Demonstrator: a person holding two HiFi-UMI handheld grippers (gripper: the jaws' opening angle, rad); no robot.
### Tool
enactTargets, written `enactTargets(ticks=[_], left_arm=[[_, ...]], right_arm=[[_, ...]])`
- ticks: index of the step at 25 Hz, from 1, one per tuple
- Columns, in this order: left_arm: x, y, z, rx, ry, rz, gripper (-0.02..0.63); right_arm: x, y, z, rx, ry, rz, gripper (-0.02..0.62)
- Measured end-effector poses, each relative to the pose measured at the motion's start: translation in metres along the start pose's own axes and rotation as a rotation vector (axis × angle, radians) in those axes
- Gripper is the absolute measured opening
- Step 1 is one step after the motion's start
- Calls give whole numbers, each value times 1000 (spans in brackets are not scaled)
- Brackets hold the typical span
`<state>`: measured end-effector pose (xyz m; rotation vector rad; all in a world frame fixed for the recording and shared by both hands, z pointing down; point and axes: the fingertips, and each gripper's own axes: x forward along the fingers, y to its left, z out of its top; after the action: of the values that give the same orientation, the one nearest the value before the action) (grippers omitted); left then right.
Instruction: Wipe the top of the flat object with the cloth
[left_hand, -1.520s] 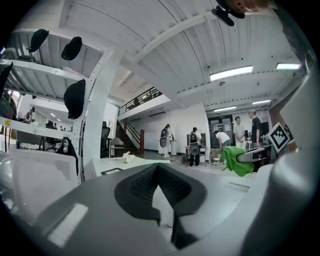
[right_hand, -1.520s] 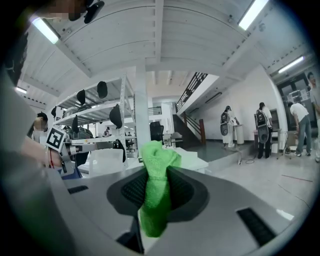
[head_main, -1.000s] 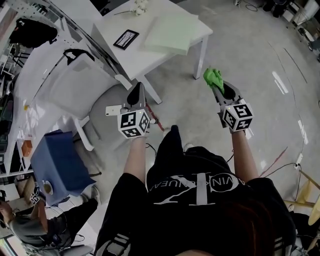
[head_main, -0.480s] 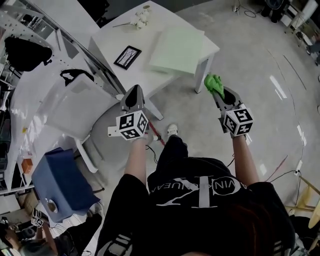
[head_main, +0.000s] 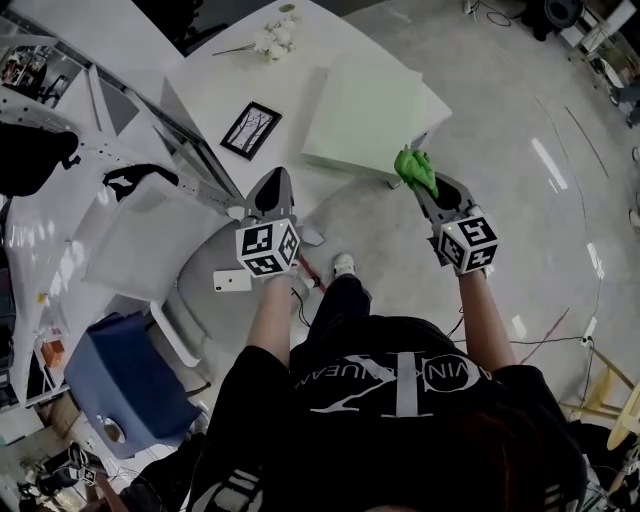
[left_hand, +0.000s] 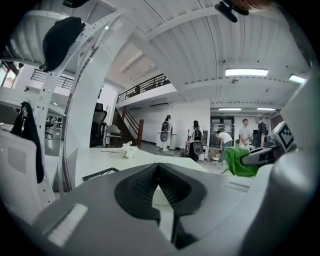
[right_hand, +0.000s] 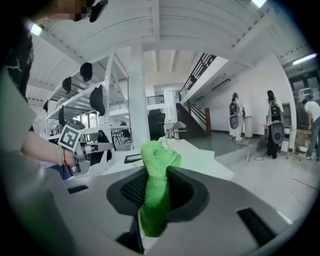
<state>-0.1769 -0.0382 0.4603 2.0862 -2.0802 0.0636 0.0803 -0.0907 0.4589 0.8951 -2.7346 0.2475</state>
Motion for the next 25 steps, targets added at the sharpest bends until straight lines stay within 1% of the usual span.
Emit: enactTargets(ticks=[5,9,12,16,18,20,23,24,25], left_arm=[[27,18,-1,10,24,-26,11],[50,37,3,6,28,-49,11],[67,46,4,4,31,-86,11],[88,42,5,8,37,-176,12],[99,38,5,-6,40,-213,12],[106,35,2,-22,48,-237,12],[116,29,-5,-25,69,-270,14],[121,27,-6,-34,76,-282,19],[127,25,-8,-49,87,-298,58]], right_arm=[[36,3,8,-2,13,16,81],[66,1,14,6,17,2,81],[86,-2,21,1,23,-11,81],[107,-10,31,-9,31,-46,81],[116,-15,39,-15,35,-62,81],[125,-17,43,-26,48,-65,81],[136,-23,45,-40,68,-66,81],[141,-26,47,-40,71,-66,81],[146,-29,48,-36,72,-64,81]])
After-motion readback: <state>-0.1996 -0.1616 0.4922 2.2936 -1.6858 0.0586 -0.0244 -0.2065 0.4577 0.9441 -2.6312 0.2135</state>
